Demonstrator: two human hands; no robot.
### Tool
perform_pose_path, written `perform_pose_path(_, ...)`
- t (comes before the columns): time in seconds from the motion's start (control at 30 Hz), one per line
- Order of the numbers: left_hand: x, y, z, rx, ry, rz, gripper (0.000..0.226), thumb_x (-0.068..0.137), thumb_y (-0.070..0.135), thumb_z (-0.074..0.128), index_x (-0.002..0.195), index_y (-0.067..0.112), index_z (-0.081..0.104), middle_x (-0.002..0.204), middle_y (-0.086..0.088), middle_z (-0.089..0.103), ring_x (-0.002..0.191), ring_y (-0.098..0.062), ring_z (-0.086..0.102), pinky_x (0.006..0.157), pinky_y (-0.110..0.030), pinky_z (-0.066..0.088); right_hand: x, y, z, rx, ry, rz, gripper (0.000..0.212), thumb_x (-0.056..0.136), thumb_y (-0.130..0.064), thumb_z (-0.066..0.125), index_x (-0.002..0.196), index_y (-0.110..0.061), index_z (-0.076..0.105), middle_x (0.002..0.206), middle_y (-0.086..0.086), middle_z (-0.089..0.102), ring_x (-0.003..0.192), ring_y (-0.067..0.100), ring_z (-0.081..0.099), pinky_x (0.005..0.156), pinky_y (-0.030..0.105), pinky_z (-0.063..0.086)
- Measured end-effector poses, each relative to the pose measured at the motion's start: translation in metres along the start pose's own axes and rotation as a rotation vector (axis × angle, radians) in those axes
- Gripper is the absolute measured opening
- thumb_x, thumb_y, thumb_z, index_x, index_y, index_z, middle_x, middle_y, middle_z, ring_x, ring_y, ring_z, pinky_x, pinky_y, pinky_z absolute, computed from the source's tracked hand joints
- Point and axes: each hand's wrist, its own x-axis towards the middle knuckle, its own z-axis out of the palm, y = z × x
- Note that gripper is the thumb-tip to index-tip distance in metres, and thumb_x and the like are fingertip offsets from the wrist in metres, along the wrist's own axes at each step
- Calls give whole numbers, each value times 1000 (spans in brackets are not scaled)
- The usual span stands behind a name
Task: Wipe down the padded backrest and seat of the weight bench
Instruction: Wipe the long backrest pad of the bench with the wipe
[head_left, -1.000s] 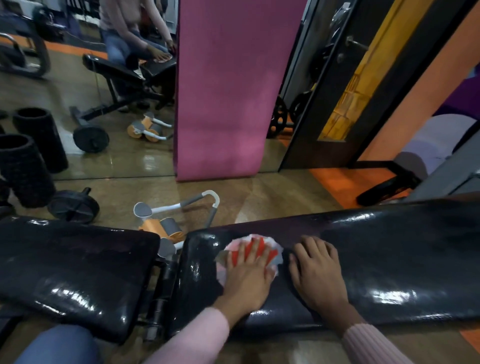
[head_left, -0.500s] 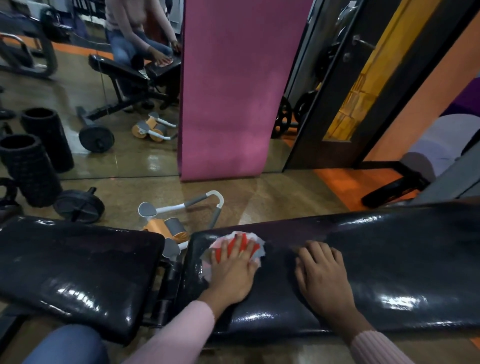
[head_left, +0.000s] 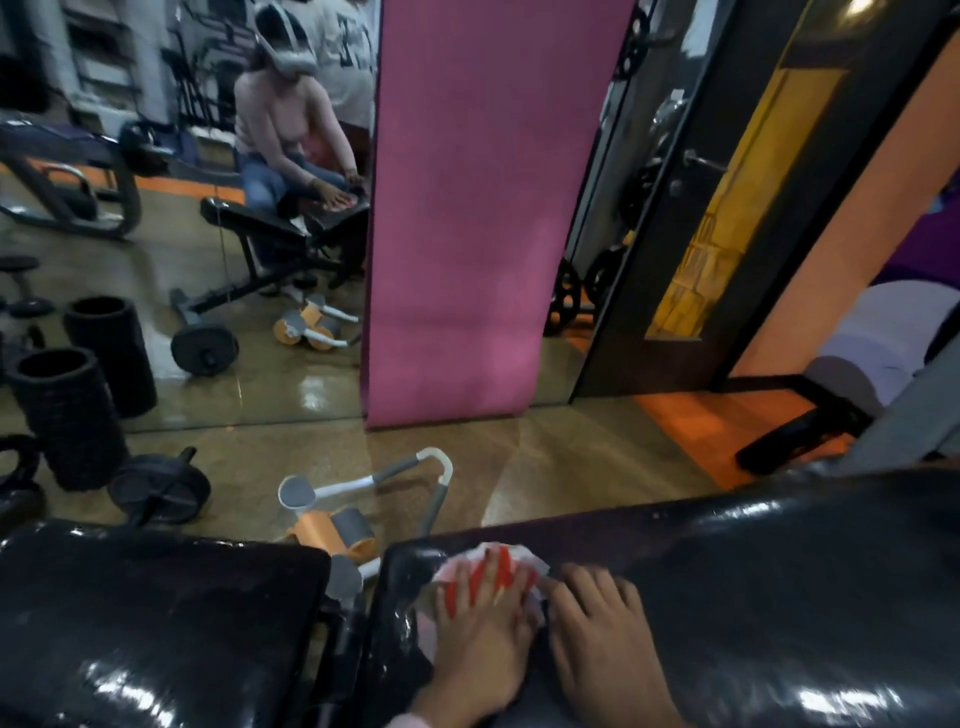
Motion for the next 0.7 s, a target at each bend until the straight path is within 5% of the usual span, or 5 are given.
perform_pose_path(0.1, 40, -9, -18, 18, -94, 12, 50, 97, 47, 17, 146, 48, 8, 158, 11, 12, 145, -23, 9, 113, -48, 5, -8, 0, 10, -36, 50, 0, 29, 81, -27, 46, 103, -25, 64, 103, 0, 63, 91, 23, 56, 77, 38, 35)
perform_pose_path(0.3, 36, -40, -20, -56, -148, -224, 48, 98, 50, 16, 145, 51, 6, 160, 9, 3, 145, -27, -2, 115, -49, -1, -8, -2, 22, -97, 63, -188, 35, 70, -25, 53, 102, -23, 67, 103, 2, 67, 98, 22, 50, 80, 38, 35)
perform_pose_path(0.43, -7, 0, -8, -24, -109, -15, 78, 84, 47, 35, 146, 44, -12, 160, 4, 3, 143, -27, 18, 110, -47, 5, -5, -2, 24, -105, 52, -307, 30, 77, -25, 50, 103, -23, 64, 103, 3, 68, 104, 22, 51, 83, 38, 36)
perform_pose_path(0.53, 15, 17, -14, 49, -117, 120, 75, 98, 41, 29, 126, 55, -39, 150, 8, -33, 142, -25, -16, 113, -50, -10, -7, 1, 26, -58, 82, -246, 32, 77, -23, 48, 106, -23, 62, 104, 5, 68, 102, 22, 54, 83, 36, 36)
perform_pose_path(0.7, 45, -18, -29, 4, -183, -53, 49, 98, 48, 20, 145, 48, 10, 158, 10, 8, 145, -22, 5, 114, -49, 3, -13, -5, 13, -30, -54, -125, 46, 74, -23, 48, 120, -22, 56, 114, 0, 58, 101, 22, 54, 85, 35, 35)
